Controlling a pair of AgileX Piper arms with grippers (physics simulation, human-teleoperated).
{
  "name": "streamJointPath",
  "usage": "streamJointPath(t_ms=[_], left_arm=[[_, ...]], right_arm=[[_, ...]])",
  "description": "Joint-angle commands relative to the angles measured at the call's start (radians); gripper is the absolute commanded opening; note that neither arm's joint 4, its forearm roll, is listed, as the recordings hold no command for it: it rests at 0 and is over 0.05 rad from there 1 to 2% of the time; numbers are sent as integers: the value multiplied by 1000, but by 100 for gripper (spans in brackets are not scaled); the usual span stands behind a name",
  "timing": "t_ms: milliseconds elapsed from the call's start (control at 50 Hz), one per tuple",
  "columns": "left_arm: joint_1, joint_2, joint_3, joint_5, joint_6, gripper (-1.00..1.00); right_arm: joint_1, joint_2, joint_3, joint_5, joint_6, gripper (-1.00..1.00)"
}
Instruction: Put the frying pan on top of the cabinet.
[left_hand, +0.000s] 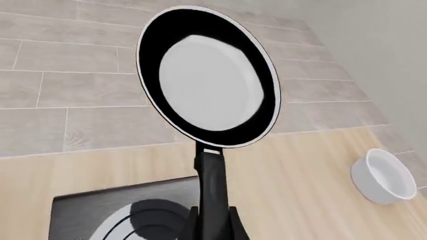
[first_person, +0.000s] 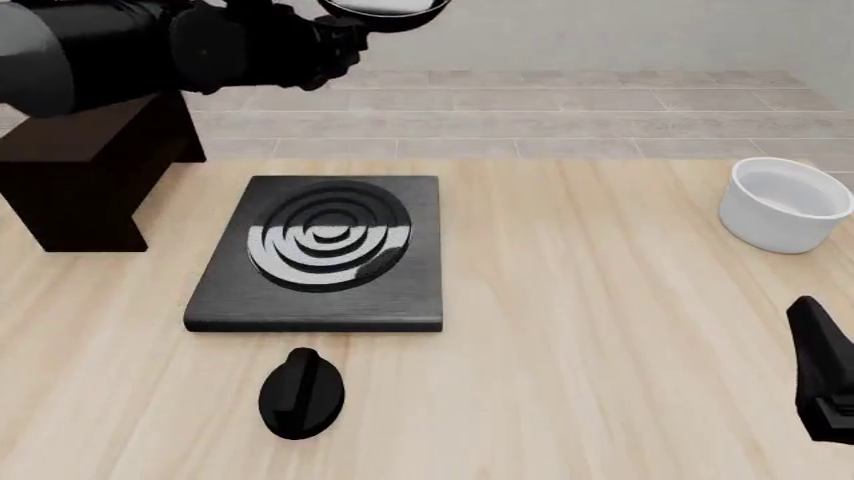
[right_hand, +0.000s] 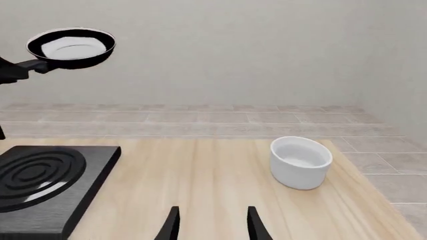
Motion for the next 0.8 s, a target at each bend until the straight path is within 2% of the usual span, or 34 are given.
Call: streamJointPath(t_ms=[20, 180, 420, 460, 760, 800], left_arm=[[104, -81, 11, 2, 52, -100], [190, -135, 56, 5, 84, -100], [286, -178, 104, 28, 51, -100], [300, -185, 119, 17, 69, -100], [409, -222, 176, 38, 40, -100], [434, -240, 187, 34, 62, -100]], right_arm=[[1, 0, 0, 0, -3, 100], [-1, 0, 0, -1, 0, 100], [-2, 0, 0, -3, 1, 100], [-2, 0, -1, -3, 1, 100], [-1, -1, 0, -3, -2, 100], [0, -1, 0, -3, -2, 100]])
